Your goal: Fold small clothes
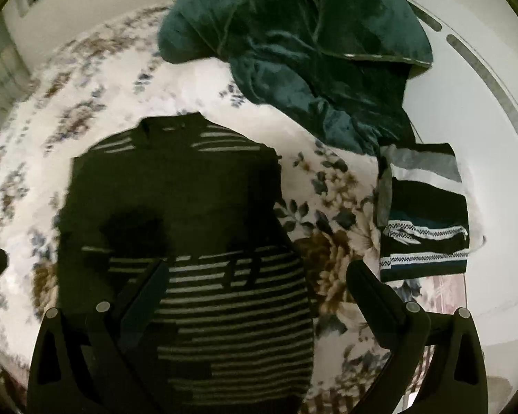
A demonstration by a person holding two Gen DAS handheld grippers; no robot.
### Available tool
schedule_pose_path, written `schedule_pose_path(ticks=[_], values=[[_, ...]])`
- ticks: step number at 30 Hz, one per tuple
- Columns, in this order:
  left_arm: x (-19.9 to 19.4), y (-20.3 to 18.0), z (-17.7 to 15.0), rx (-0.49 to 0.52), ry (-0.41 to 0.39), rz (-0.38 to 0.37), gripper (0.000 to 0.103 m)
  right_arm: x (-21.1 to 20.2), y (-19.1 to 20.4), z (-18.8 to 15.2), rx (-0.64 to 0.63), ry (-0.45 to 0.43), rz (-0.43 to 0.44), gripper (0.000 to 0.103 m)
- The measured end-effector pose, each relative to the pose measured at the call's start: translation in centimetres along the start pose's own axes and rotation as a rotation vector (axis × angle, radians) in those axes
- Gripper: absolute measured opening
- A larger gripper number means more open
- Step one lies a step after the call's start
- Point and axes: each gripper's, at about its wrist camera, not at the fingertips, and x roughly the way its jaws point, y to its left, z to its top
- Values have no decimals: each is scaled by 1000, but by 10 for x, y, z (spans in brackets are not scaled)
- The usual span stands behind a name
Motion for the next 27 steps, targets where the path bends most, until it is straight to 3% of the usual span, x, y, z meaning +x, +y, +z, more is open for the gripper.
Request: schedule_pose_path(ticks=[6,10,12,14,16,20,21,25,27], values=[[-44,-47,-35,-76,19,92,100,-21,-68,14,-35,54,301,103],[-27,-98,-79,-110,106,93,100,9,-132,33,-48,153,443,102],[2,-132,-109,-100,175,83,100,36,-159,45,-46,202,504,90],[31,-166,-138,-54,206,107,100,69,-181,61,-50,245,525,69],[59,-194,-165,-11,269,105,100,108,-200,78,-49,265,549,69],[112,-252,-230,56,408,-24,100,195,-223,107,-54,338,526,69],[121,-265,-242,95,424,-18,100,210,-225,112,-58,352,522,69],[153,-305,-284,314,408,76,99,262,-219,128,-69,395,539,69],[155,-306,-288,312,376,50,90,277,-212,135,-29,396,577,69]])
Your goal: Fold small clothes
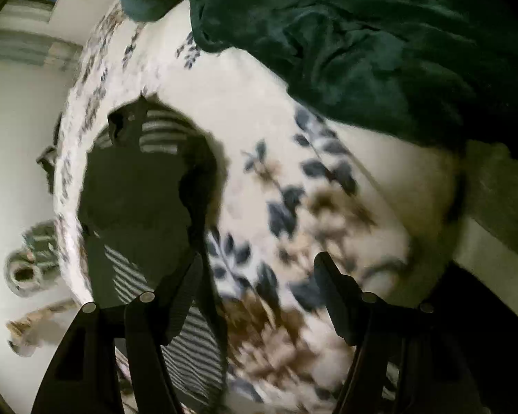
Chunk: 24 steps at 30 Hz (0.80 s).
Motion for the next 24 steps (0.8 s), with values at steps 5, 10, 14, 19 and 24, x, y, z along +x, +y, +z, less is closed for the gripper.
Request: schedule_pose_path(ticks=[5,10,14,19,24], values=[[-17,4,-6,68,-130,-26,4,51,16,50,54,-2,158,69],[-33,42,-12,-34,-170,-55,4,114,42,96,80,104,212,69],[-55,74,-16,-120,-204,-80,4,140,60,105,63,149,198,24],[-91,120,-22,-288,-243,-176,4,118,93,97,-27,103,142,18],[-112,190,-41,-482,-269,-228,4,80,146,90,-88,76,109,16]])
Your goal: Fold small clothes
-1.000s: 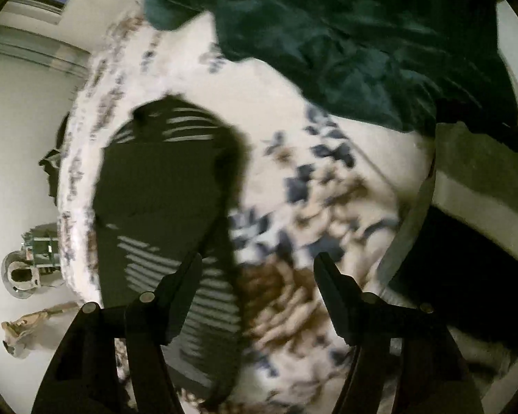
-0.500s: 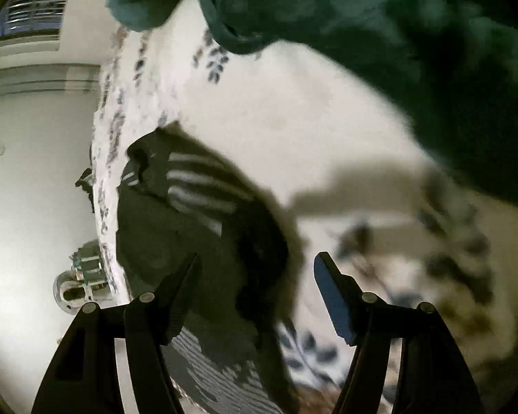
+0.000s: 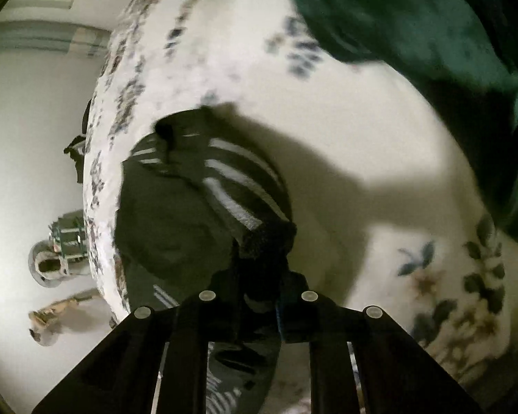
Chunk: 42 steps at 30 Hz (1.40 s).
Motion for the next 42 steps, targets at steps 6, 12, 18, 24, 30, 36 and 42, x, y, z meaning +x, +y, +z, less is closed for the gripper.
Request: schedule_pose_path(ticks=[6,12,18,24,30,36,42], values=[[-2,104,17,-222,-2,-44,4,-9,117,4,-108,0,-31,16],[30,188,21,-350,25,-97,4,53,235,24,-154,16,-116,16],[64,263,24,-488,45,-116,4,171,326,49,-207,65,-253,15],[90,308,20,-572,85,-123,4,257,366,58,-224,110,-346,15],[111,336,17,-588,165,-151,9,302,377,63,-214,132,-437,16],[101,366,9,-686,274,-197,43,275,367,72,-151,169,-201,58],[91,372,123,-627,116,-297,58,167,305,61,-136,-83,-227,67]])
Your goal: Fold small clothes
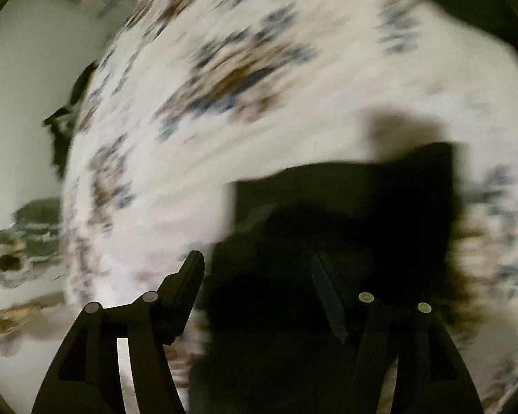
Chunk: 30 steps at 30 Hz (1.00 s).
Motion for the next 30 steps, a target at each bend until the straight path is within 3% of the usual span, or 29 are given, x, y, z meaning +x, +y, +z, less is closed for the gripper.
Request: schedule_pose_path(ticks=[3,6,7,10,13,14,15,16,17,18,19,20,23,27,30], values=[[21,-78,62,166,-55,-78,58,-17,-57,-9,53,-52,-84,67],[61,-166,121,370,-74,-75,58,-9,-110,-12,197,-42,-44,67],[84,-203,140,458,-61,-58,58,-4,-119,-11,230,-41,-30,67],[134,-265,159,643,-11,18,58,13,-142,-7,306,-48,46,67],[194,-306,164,826,35,193,58,36,-144,-3,301,-33,89,67],[202,-307,166,847,40,220,58,39,-145,-3,297,-33,79,67],[208,-307,172,856,37,206,49,41,-145,-3,292,-34,73,67],[209,-308,181,846,32,174,13,44,-146,-3,290,-38,73,67],[209,-306,187,836,27,177,4,47,-149,-2,305,-38,59,67],[207,-302,194,815,26,155,4,50,-149,-1,327,-34,48,66],[205,-298,199,794,29,122,4,51,-156,-1,356,-39,70,55],[203,-294,201,785,24,114,3,51,-160,0,365,-56,88,28],[205,-288,196,808,11,141,3,45,-164,3,321,-101,80,7],[219,-300,212,772,11,166,3,44,-164,14,276,-147,75,6],[201,-297,210,714,27,113,5,54,-179,21,318,-47,137,9]])
